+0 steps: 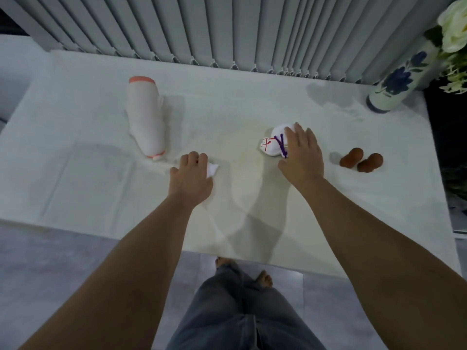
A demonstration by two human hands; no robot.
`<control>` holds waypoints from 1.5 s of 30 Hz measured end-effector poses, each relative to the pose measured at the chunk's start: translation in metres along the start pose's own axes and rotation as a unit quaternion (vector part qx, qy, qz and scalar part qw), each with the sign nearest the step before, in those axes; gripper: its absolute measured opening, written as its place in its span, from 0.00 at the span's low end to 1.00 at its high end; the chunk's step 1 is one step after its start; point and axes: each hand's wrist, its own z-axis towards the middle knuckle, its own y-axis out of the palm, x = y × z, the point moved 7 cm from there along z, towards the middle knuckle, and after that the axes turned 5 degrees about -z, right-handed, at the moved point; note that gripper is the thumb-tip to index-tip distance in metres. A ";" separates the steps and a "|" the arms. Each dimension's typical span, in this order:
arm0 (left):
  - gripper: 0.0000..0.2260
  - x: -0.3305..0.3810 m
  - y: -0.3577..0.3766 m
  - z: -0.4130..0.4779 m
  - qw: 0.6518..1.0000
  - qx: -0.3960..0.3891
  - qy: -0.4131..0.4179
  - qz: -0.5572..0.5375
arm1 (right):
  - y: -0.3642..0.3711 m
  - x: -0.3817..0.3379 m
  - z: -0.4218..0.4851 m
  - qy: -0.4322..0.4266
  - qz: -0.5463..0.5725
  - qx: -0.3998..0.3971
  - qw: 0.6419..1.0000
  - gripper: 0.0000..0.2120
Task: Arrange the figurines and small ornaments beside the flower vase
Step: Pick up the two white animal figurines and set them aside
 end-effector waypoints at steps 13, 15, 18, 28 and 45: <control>0.15 0.031 -0.012 0.055 0.949 -0.020 -0.069 -0.308 | -0.019 0.019 0.020 0.085 0.088 0.036 0.992 0.28; 0.18 0.035 -0.017 0.063 0.923 -0.012 -0.096 -0.372 | -0.026 0.024 0.021 0.131 0.159 0.033 0.978 0.25; 0.20 0.041 -0.020 0.071 0.834 -0.026 -0.139 -0.533 | -0.025 0.029 0.021 0.170 0.233 -0.017 0.957 0.22; 0.11 0.056 0.003 0.064 0.630 -0.252 -0.177 -0.713 | -0.022 0.036 0.012 0.144 0.235 -0.022 0.961 0.16; 0.13 0.074 -0.013 0.091 0.927 -0.082 -0.019 -0.365 | -0.016 0.038 0.011 0.102 0.114 0.002 0.988 0.22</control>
